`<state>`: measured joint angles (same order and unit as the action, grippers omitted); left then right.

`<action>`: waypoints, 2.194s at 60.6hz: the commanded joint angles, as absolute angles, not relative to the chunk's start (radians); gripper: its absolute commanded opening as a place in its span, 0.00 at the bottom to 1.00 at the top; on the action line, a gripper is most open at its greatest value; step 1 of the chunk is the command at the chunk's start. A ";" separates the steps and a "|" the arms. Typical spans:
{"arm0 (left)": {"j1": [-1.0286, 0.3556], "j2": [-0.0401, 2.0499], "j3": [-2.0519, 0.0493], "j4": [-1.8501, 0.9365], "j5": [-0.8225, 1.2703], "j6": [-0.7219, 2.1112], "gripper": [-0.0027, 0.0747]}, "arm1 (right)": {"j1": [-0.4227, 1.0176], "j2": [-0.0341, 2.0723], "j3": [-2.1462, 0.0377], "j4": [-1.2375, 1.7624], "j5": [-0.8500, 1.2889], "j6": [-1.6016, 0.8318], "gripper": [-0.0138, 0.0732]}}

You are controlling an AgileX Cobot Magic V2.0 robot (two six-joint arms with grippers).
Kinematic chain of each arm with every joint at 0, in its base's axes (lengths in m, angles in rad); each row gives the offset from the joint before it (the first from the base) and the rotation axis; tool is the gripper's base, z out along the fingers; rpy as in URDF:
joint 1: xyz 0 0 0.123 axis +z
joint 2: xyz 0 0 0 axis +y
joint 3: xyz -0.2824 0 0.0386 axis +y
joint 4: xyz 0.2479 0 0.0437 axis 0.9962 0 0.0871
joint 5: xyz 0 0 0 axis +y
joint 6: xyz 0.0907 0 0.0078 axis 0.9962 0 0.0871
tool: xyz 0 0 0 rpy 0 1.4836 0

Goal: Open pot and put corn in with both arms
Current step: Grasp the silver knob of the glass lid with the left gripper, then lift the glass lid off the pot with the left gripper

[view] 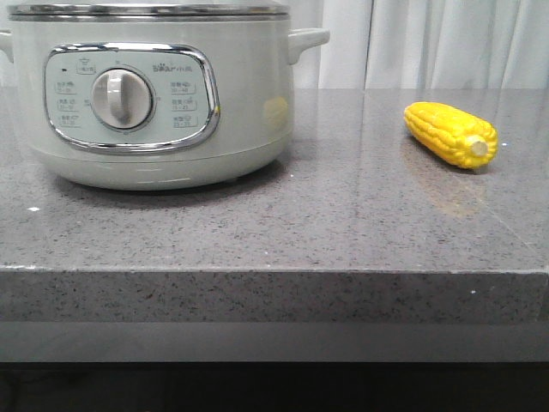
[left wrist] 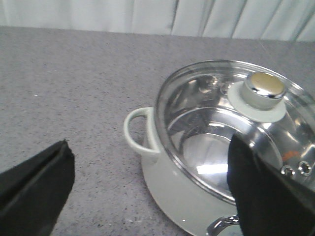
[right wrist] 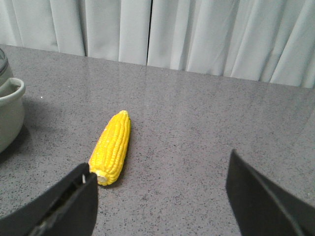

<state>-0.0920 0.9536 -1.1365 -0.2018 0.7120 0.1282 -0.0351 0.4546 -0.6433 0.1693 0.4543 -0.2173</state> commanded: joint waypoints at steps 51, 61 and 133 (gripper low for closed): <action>-0.368 1.696 -1.947 -0.233 1.055 0.127 0.82 | -0.037 0.466 -0.678 0.184 0.381 -0.215 0.80; -0.368 1.702 -1.947 -0.233 1.055 0.127 0.82 | -0.037 0.466 -0.678 0.184 0.381 -0.215 0.80; -0.368 1.582 -2.031 -0.232 1.059 0.155 0.39 | -0.037 0.466 -0.678 0.185 0.380 -0.215 0.80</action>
